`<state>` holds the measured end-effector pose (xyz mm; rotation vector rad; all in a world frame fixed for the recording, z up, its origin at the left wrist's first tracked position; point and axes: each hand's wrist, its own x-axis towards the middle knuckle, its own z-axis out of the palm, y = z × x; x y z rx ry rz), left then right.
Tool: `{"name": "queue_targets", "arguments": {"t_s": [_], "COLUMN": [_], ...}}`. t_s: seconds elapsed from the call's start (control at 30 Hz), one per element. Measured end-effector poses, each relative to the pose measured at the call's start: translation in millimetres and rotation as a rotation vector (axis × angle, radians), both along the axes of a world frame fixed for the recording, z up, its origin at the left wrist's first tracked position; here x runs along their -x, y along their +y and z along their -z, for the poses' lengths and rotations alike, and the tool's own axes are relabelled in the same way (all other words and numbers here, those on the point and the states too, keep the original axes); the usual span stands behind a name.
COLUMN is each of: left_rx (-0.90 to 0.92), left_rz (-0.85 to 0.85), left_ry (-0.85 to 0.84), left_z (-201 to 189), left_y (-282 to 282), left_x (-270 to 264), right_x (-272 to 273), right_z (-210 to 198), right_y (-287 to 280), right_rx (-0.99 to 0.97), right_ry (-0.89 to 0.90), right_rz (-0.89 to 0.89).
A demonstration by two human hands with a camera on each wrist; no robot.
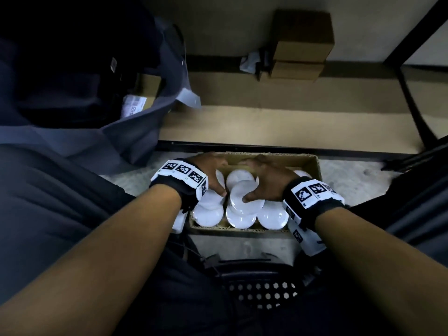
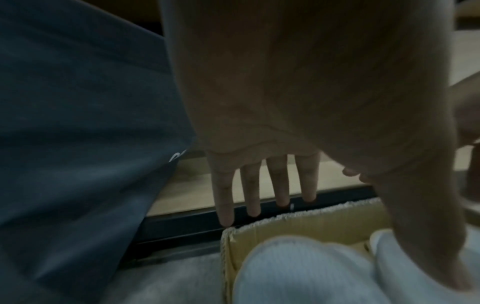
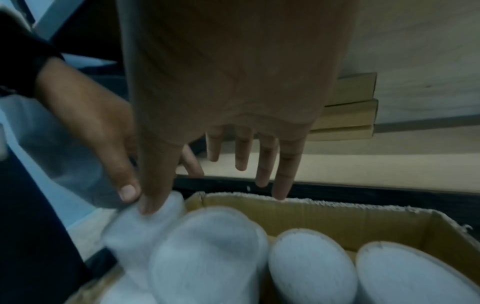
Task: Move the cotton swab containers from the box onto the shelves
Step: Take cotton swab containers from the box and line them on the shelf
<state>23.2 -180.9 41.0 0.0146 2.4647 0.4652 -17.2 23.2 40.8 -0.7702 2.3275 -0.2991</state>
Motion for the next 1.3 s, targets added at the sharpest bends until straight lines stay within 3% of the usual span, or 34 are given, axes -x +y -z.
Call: {"name": "queue_targets", "arguments": {"t_s": [0.77, 1.0, 1.3], "left_rx": [0.151, 0.204, 0.156], "left_rz": [0.057, 0.090, 0.071], "left_ry": [0.038, 0.040, 0.006], "left_z": [50.6, 54.1, 45.2], "left_y": [1.9, 4.5, 5.5], "left_x": [-35.9, -30.5, -19.9], "right_x": [-17.7, -20.2, -15.3], "right_z": [40.9, 48.7, 48.9], "right_y": [4.6, 2.4, 5.5], "right_rx": [-0.113, -0.140, -0.125], "right_ry": [0.008, 0.096, 0.078], "right_rz": [-0.118, -0.180, -0.136]}}
